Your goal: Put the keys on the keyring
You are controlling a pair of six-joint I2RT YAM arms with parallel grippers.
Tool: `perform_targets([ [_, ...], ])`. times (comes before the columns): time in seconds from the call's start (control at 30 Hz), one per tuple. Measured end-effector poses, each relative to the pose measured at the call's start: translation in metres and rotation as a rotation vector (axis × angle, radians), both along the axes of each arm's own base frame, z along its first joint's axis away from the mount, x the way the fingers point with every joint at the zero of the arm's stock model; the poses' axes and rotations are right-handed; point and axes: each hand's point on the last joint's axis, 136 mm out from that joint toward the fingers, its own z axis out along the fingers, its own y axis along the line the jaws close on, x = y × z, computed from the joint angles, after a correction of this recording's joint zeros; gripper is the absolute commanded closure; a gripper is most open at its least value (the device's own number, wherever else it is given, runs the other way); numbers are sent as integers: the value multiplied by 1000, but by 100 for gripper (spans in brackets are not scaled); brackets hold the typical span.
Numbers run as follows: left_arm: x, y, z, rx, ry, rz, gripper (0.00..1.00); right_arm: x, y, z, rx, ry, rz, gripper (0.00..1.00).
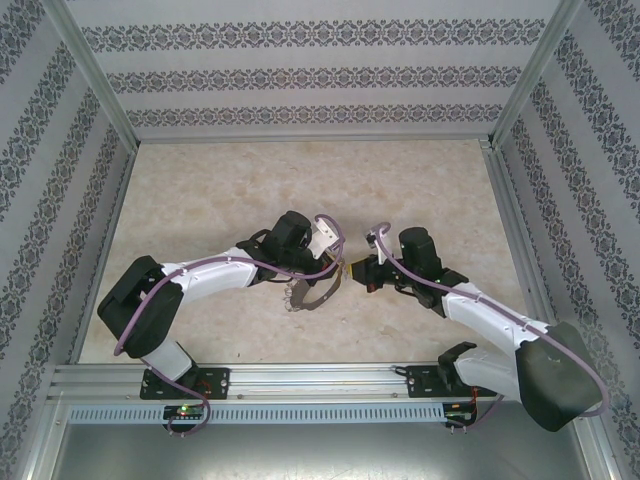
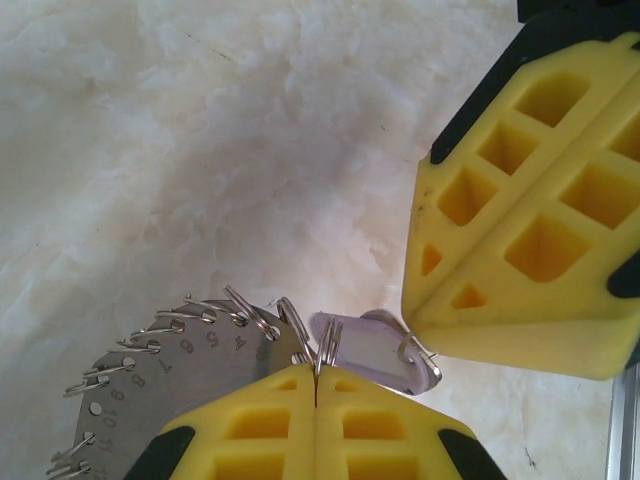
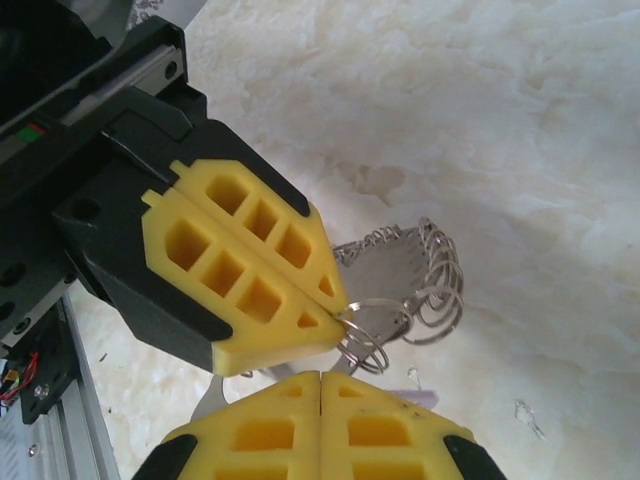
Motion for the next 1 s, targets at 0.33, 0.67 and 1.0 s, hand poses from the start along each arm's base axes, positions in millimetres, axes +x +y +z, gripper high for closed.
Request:
perform_targets([
  [0.33,0,0,0,0,0,0,100,9,8,5,-5,-22,5,100],
  [0.67,-1,0,3,-7,-3,-4,100,16,4,-1,-42,-42,-31,100],
  [1.0,0,0,3,-7,-4,-1,100,23,0,-2,-69,-60,-73,100],
])
